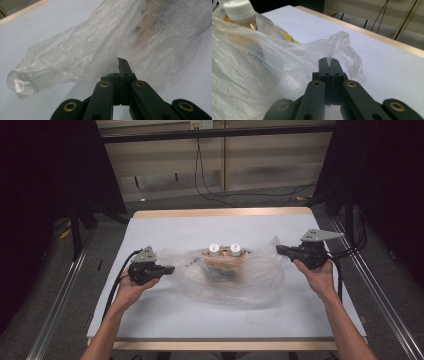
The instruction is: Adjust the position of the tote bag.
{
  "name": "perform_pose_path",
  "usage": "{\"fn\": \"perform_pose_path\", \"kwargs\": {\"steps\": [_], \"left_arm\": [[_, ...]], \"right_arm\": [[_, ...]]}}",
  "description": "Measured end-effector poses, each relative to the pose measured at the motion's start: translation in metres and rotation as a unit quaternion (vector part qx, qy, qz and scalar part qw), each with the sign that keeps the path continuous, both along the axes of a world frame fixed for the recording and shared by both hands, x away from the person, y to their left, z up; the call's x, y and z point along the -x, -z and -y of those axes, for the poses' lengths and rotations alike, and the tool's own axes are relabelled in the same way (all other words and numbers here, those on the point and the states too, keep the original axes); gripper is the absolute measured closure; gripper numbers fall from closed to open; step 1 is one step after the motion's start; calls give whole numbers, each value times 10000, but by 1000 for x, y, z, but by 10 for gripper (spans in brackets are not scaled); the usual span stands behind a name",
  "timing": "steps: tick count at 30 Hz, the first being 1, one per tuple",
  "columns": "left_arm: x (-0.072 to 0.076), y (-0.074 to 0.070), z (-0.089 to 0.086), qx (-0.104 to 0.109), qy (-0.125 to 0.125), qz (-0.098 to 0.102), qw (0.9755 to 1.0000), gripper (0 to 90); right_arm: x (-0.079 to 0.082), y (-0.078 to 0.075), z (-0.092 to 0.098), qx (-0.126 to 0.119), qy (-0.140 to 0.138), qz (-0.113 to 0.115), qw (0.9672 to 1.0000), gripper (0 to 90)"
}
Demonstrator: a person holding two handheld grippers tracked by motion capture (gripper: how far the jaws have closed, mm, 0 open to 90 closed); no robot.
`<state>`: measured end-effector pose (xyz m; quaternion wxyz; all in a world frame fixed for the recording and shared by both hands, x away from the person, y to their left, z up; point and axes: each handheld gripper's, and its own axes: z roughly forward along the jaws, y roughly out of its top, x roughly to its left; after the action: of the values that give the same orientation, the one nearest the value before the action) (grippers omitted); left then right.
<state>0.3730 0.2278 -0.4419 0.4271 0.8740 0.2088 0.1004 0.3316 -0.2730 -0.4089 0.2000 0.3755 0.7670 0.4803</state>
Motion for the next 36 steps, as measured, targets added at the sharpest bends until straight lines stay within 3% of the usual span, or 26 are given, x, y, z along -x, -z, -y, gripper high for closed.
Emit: {"fn": "perform_pose_path", "kwargs": {"steps": [4, 10, 14, 15, 16, 18, 24, 32, 36], "left_arm": [[3, 4, -4, -31, -142, -84, 9999, 900], [19, 5, -2, -216, -51, -71, 9997, 900], [17, 12, -4, -270, -34, -206, 9994, 900], [16, 13, -3, -394, -63, -168, 9991, 900], [15, 15, -2, -303, -79, -210, 9993, 900], [12, 17, -1, -409, -49, -247, 9988, 900], [8, 31, -1, -617, -38, -414, 9972, 900], [7, 34, -6, -626, -94, -510, 9967, 900], [6, 36, -9, -545, -70, -557, 9969, 900]], "right_arm": [[0, 9, 2, -12, -35, -176, 9998, 900], [16, 13, -1, 91, -195, -333, 9992, 900], [24, 18, 0, 209, -196, -415, 9987, 900], [24, 22, 0, 245, -177, -459, 9985, 900], [23, 26, -1, 308, -192, -553, 9978, 900], [21, 33, -5, 494, -244, -649, 9964, 900], [15, 52, -6, 666, -282, -903, 9933, 900], [13, 66, -6, 968, -187, -1093, 9891, 900], [9, 72, 0, 964, -40, -1159, 9886, 900]]}}
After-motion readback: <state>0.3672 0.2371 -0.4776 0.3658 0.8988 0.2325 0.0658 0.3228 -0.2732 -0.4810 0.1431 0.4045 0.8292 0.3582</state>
